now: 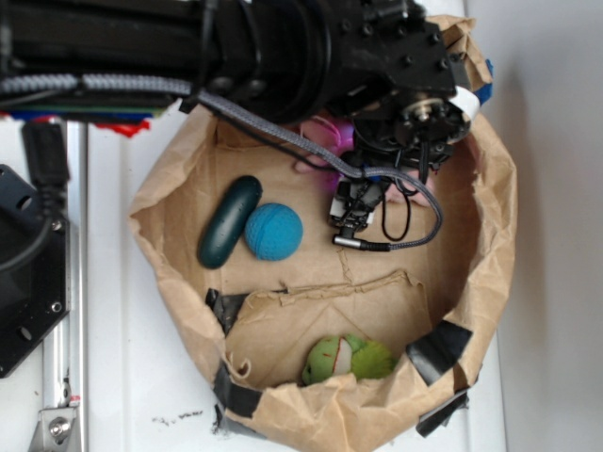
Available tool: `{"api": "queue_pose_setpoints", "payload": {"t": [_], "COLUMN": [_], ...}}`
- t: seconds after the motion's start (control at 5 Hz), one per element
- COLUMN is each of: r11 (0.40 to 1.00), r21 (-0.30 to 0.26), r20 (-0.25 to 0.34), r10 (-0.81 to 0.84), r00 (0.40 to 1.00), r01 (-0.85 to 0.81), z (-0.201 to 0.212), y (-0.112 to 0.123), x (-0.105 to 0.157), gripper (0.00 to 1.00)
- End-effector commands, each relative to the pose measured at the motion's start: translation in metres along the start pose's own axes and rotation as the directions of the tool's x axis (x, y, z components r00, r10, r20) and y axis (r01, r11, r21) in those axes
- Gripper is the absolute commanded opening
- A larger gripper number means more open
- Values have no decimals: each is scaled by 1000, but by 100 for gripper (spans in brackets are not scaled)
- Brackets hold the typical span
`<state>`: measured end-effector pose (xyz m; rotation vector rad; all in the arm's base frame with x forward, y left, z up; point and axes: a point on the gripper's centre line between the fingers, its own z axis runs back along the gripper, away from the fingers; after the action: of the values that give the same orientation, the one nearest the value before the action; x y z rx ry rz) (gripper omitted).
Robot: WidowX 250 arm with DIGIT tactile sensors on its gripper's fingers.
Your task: Grab the pink bunny.
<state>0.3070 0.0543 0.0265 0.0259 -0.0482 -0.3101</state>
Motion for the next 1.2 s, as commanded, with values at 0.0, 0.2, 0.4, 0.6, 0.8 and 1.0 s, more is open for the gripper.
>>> {"api": "queue_pose_setpoints", "payload": {"t": [0.0, 0.2, 0.4, 0.6, 0.8, 1.0], "r11": [1000, 1000, 1000, 987, 966, 949], "r21": [15, -5, -16, -142, -192, -69], "r20": [63, 69, 102, 135, 118, 89], "r10": [-2, 18, 20, 95, 201, 314], "r00": [998, 997, 995, 986, 973, 945], "r01": [1, -18, -18, -75, -176, -308], "z": [17, 25, 44, 69, 102, 121], "y": [2, 0, -13, -26, -44, -63], "x": [6, 4, 6, 8, 6, 4], "gripper": [0, 0, 0, 0, 0, 0]}}
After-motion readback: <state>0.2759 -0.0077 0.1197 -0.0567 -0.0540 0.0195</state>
